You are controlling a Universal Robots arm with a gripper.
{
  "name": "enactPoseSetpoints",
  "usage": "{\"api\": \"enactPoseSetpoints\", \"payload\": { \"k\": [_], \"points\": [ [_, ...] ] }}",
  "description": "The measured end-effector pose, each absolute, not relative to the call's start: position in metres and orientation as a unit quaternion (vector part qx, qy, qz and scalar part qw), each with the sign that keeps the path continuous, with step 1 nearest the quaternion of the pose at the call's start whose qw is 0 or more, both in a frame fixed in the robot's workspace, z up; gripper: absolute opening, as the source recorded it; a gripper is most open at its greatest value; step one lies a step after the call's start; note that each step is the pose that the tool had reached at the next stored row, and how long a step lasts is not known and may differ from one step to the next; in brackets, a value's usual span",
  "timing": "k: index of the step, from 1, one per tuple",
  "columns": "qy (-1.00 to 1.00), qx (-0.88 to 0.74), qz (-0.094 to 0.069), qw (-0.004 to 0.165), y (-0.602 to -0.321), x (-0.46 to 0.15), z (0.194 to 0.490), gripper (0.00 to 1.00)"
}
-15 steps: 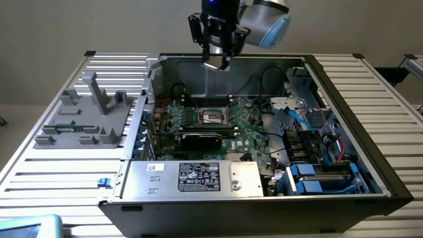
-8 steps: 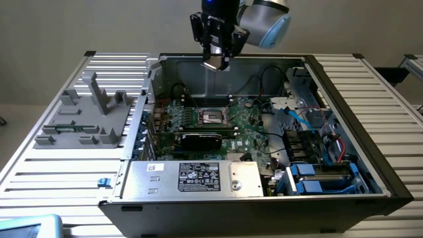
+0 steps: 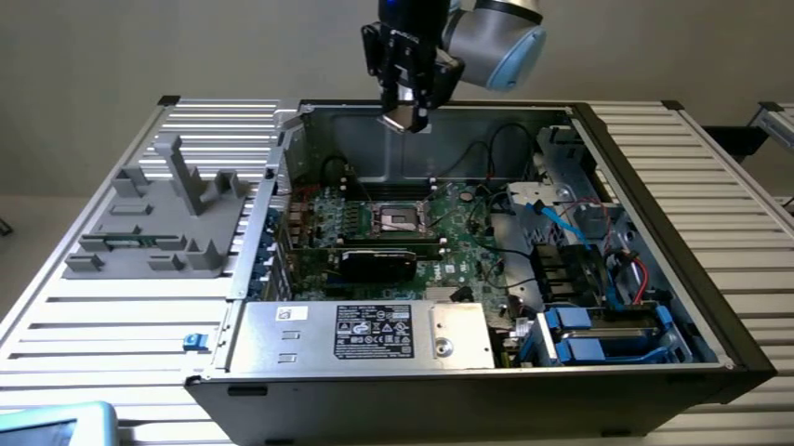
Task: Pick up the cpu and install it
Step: 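Place the cpu into insertion slot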
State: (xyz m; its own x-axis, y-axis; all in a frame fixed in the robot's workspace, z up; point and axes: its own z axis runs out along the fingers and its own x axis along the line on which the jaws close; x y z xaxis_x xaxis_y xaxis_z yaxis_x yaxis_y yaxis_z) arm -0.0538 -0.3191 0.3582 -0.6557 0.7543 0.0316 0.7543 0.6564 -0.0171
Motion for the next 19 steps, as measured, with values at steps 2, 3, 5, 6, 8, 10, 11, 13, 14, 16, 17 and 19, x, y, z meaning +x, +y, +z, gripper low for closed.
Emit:
{"api": "enactPoseSetpoints", "payload": {
  "k": [2, 3, 5, 6, 8, 10, 11, 13, 14, 16, 17, 19],
  "points": [
    [-0.903, -0.430, 0.001, 0.018, -0.3191, -0.0538, 0.3582, 0.56],
    [-0.899, -0.437, 0.001, 0.018, -0.3191, -0.0538, 0.3582, 0.56],
    [-0.892, -0.452, 0.000, 0.018, -0.3191, -0.0538, 0.3581, 0.56],
    [-0.888, -0.460, 0.000, 0.018, -0.3191, -0.0538, 0.3581, 0.56],
    [-0.880, -0.475, 0.000, 0.018, -0.3191, -0.0538, 0.3580, 0.56],
    [-0.872, -0.489, 0.000, 0.018, -0.3191, -0.0538, 0.3580, 0.56],
    [-0.869, -0.495, 0.000, 0.018, -0.3191, -0.0538, 0.3580, 0.56],
    [-0.868, -0.496, 0.000, 0.018, -0.3191, -0.0538, 0.3580, 0.56],
    [-0.868, -0.496, 0.000, 0.018, -0.3191, -0.0538, 0.3580, 0.56],
    [-0.868, -0.497, 0.000, 0.018, -0.3191, -0.0538, 0.3580, 0.56],
    [-0.866, -0.500, -0.001, 0.018, -0.3191, -0.0538, 0.3580, 0.56],
    [-0.858, -0.513, -0.001, 0.018, -0.3192, -0.0538, 0.3580, 0.56]
  ]
}}
